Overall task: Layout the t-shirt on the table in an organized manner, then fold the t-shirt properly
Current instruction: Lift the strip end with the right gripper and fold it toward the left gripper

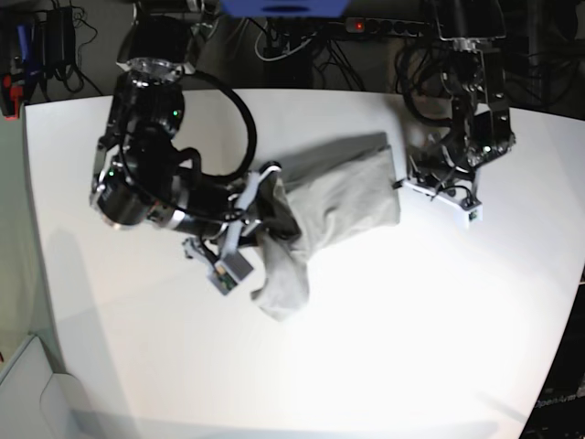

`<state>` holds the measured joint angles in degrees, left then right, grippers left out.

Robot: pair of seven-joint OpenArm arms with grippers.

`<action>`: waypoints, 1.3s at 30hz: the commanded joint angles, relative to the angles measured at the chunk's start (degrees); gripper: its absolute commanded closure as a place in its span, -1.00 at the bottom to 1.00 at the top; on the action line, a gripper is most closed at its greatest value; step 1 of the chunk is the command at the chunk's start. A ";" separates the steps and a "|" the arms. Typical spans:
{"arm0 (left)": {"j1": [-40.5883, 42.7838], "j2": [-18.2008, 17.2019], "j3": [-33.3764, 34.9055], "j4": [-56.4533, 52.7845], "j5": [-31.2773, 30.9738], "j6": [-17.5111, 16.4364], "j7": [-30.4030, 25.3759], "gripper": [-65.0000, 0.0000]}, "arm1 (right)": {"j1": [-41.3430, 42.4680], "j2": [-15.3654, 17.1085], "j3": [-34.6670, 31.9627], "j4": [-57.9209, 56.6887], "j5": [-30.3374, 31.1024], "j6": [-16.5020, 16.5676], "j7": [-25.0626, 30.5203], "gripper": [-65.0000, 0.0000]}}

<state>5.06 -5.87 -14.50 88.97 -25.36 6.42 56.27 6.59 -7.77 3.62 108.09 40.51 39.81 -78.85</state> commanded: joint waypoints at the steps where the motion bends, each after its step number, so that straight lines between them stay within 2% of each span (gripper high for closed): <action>1: -0.44 -0.33 -0.05 0.83 -0.35 0.40 -0.05 1.00 | 1.01 -0.36 -1.29 0.87 1.64 0.19 2.59 1.00; 6: -0.18 -0.33 -0.05 1.19 0.00 0.40 0.21 1.00 | 1.54 -0.36 -6.03 -1.32 1.55 0.19 6.19 1.00; 17: 0.00 0.90 0.04 1.27 -0.26 0.40 0.48 1.00 | 4.97 -0.36 -14.91 -19.17 1.64 0.19 17.00 1.00; 23: 0.08 1.87 0.13 1.36 -0.26 0.40 0.48 1.00 | 7.78 -0.27 -21.33 -24.27 1.55 0.19 18.06 0.99; 26: 0.87 1.87 0.13 1.45 -0.35 0.40 0.48 1.00 | 9.19 -0.10 -22.74 -27.08 1.55 0.19 18.06 0.78; 33: 2.10 1.43 -0.22 4.61 -0.09 0.40 0.56 1.00 | 10.95 -0.10 -22.56 -27.87 1.82 0.19 18.06 -0.07; 36: 2.63 1.34 -0.40 4.61 0.00 0.40 0.56 1.00 | 10.86 0.08 -22.39 -25.32 1.82 0.19 17.97 -0.28; 39: 4.48 0.90 -0.84 5.40 0.09 0.40 0.56 1.00 | 9.45 0.96 -22.30 -20.31 1.82 0.19 17.97 -0.31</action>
<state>9.78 -4.29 -15.05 93.25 -25.39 6.42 56.45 15.35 -6.61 -18.76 86.87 41.15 39.77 -61.80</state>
